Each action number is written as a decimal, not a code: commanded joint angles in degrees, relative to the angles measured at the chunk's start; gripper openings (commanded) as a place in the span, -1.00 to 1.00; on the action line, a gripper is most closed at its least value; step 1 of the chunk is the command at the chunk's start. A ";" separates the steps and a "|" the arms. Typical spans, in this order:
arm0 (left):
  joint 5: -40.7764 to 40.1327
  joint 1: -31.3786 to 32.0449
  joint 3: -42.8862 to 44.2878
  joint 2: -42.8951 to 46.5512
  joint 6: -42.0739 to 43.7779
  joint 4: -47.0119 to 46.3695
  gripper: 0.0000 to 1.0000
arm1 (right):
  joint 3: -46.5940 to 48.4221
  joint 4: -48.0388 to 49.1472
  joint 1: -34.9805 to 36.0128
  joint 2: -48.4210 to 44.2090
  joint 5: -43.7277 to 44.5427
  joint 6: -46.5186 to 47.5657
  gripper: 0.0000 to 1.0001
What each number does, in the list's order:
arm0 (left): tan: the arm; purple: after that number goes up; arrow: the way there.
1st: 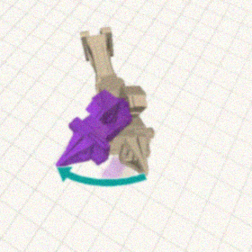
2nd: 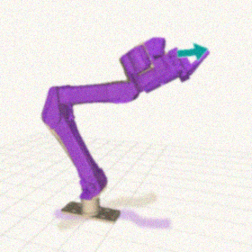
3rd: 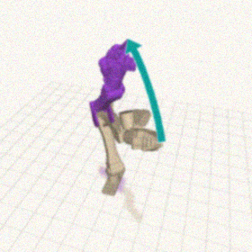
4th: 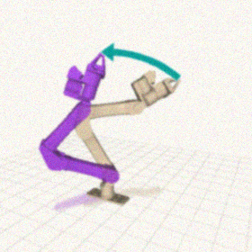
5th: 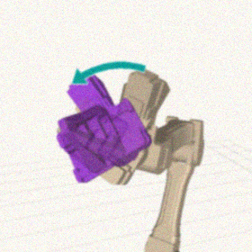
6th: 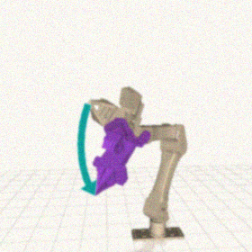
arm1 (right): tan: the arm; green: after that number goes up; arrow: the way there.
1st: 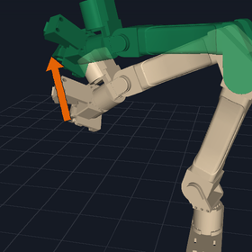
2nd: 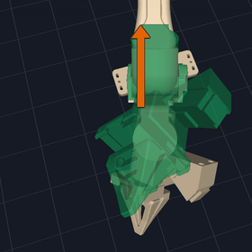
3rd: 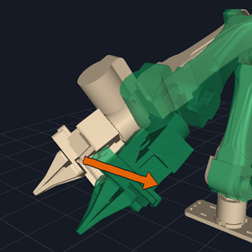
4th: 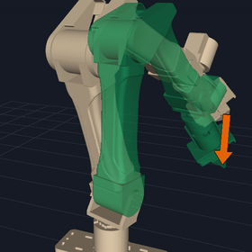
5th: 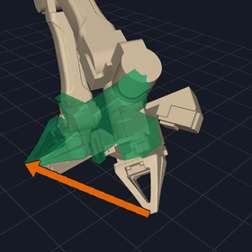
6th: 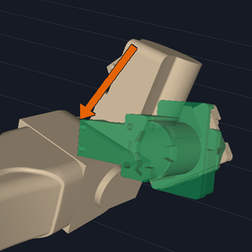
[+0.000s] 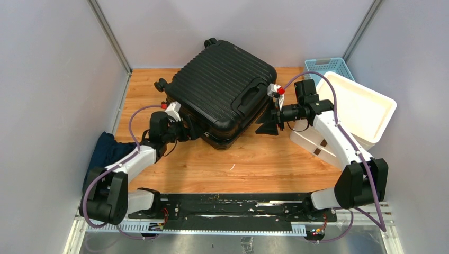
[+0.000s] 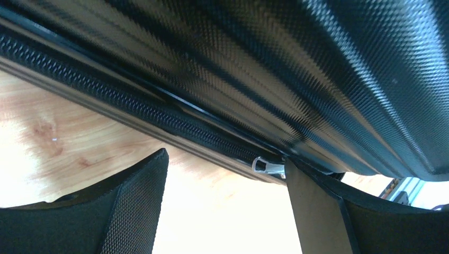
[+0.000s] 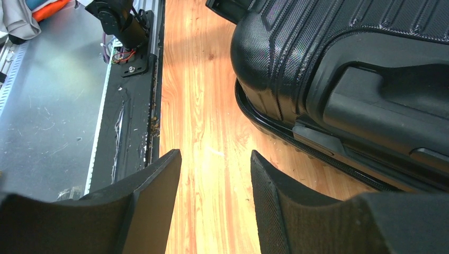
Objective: Open, take out, and arrange the luggage
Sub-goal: Unzip the luggage at the center of the board.
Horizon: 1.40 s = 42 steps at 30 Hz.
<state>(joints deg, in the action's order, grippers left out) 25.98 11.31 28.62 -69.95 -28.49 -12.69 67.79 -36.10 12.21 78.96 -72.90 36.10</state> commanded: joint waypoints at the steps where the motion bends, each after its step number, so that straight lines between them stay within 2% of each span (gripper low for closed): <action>1: 2.21 -0.41 1.01 -1.91 -3.31 -9.20 0.65 | 1.26 -1.66 -0.87 0.61 -1.97 1.52 0.10; 4: 8.57 -0.41 -0.16 -4.24 -6.00 -17.11 0.65 | 1.38 -1.95 -0.87 0.76 -2.07 1.82 0.10; 7: 11.85 -0.41 -1.13 -6.35 -8.12 -22.88 0.56 | 1.38 -2.13 -0.89 0.82 -2.13 2.00 0.10; 8: 12.38 -0.41 -1.45 -6.80 -8.65 -24.33 0.49 | 1.38 -2.14 -0.87 0.84 -2.15 2.04 0.10; 11: 13.72 -0.41 -2.29 -8.11 -10.36 -28.22 0.05 | 1.46 -2.37 -0.87 1.05 -2.32 2.13 0.10; 12: 14.27 -0.41 -2.57 -8.74 -11.22 -29.81 0.02 | 1.50 -2.43 -0.88 1.18 -2.33 2.21 0.10; 18: 19.39 -0.37 -4.45 -8.95 -15.79 -37.26 0.02 | 1.64 -2.84 -0.87 1.36 -2.33 2.57 0.10; 24: 24.40 0.88 -6.49 -6.43 -18.61 -37.85 -0.09 | 1.77 -3.21 -0.87 1.72 -2.18 2.79 0.10; 27: 24.63 1.68 -8.13 -4.25 -19.41 -38.02 -0.08 | 1.84 -3.36 -0.87 1.73 -2.00 2.88 0.10; 29: 22.81 1.70 -8.86 -2.23 -17.54 -36.06 0.01 | 1.90 -3.32 -0.87 1.73 -1.98 2.93 0.10; 33: 14.44 1.70 -6.43 3.43 -1.89 -19.84 0.21 | 1.98 -3.45 -0.87 1.56 -2.07 2.91 0.10; 35: 10.54 1.70 -6.55 5.10 4.54 -18.35 0.41 | 1.99 -3.45 -0.87 1.39 -2.07 2.93 0.10; 38: 9.74 1.70 -5.63 3.98 9.48 -18.23 0.57 | 1.91 -3.45 -0.87 1.42 -2.07 2.93 0.10; 42: 13.92 1.77 -1.60 -2.64 9.88 -18.20 0.55 | 1.96 -3.55 -0.87 1.75 -2.24 2.99 0.10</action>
<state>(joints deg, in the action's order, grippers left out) 38.83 12.91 22.83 -67.55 -24.56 -33.08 68.01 -38.17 12.21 80.47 -73.54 37.58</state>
